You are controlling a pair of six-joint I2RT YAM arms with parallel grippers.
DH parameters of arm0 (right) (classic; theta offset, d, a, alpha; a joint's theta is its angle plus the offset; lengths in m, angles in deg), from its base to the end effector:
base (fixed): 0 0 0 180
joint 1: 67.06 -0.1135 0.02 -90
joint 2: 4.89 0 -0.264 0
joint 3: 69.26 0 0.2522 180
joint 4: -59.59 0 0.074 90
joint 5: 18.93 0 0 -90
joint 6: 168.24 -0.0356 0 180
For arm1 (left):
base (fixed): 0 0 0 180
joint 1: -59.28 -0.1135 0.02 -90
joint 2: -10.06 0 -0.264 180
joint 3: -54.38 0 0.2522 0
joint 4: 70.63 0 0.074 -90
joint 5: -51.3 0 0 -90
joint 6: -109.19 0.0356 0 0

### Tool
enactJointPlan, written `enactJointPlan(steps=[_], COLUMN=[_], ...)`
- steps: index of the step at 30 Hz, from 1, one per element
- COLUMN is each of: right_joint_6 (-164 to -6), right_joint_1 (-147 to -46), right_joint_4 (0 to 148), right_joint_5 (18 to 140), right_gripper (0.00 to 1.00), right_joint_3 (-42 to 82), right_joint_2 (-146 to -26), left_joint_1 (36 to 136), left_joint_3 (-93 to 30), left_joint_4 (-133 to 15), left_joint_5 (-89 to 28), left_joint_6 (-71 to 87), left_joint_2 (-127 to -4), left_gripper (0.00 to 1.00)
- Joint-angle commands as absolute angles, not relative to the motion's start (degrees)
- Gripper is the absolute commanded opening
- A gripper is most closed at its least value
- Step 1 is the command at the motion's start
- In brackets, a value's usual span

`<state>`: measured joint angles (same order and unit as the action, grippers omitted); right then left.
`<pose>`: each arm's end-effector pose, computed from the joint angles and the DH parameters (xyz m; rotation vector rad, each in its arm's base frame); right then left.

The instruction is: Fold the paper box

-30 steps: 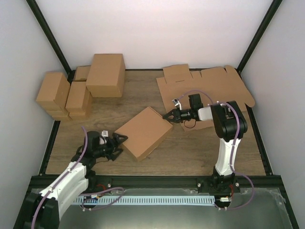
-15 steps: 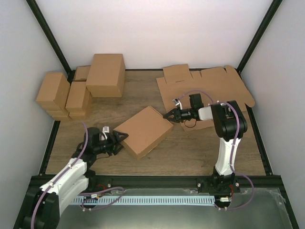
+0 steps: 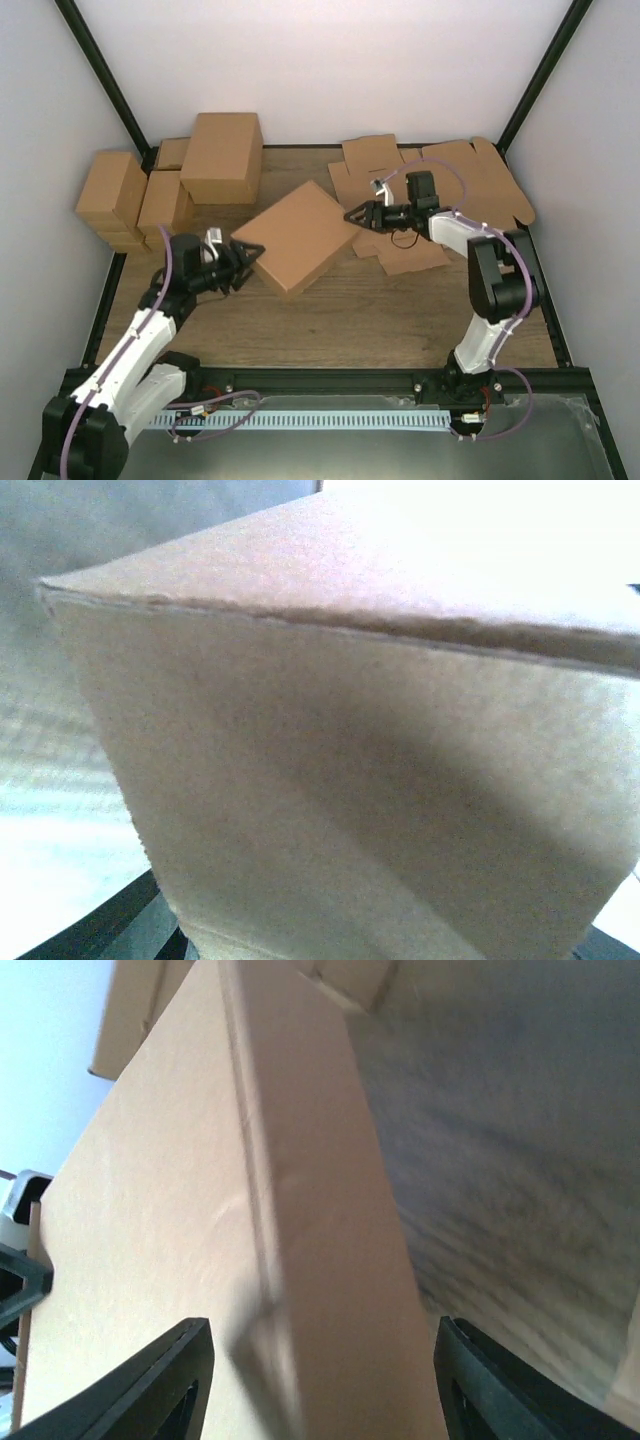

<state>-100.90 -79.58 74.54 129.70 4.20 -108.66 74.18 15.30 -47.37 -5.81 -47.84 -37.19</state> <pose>0.3504 0.1089 0.1769 -0.3232 2.3167 1.5034 0.1681 -0.0647 0.2173 -0.6825 2.2800 -1.3866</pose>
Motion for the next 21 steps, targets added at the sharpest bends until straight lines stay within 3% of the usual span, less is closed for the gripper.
enactJointPlan(steps=[1, 10, 21], right_joint_6=[-100.73, -105.5, -104.8], right_joint_1=[-79.2, -79.2, -79.27], right_joint_4=[77.83, 71.24, 72.13], right_joint_5=[120.59, 105.02, 103.73], right_gripper=[0.63, 0.63, 0.62], right_joint_3=[8.04, 0.09, -4.55], right_joint_2=[-99.12, -80.64, -73.01], left_joint_1=[70.43, 61.13, 58.79], left_joint_3=[4.44, -13.05, -20.51], left_joint_4=[-48.24, -57.93, -72.85], left_joint_5=[-7.04, -16.75, -32.22], left_joint_6=[-41.96, -44.19, -58.17], left_joint_2=[-42.36, -57.63, -71.83], left_gripper=[0.57, 0.58, 0.57])
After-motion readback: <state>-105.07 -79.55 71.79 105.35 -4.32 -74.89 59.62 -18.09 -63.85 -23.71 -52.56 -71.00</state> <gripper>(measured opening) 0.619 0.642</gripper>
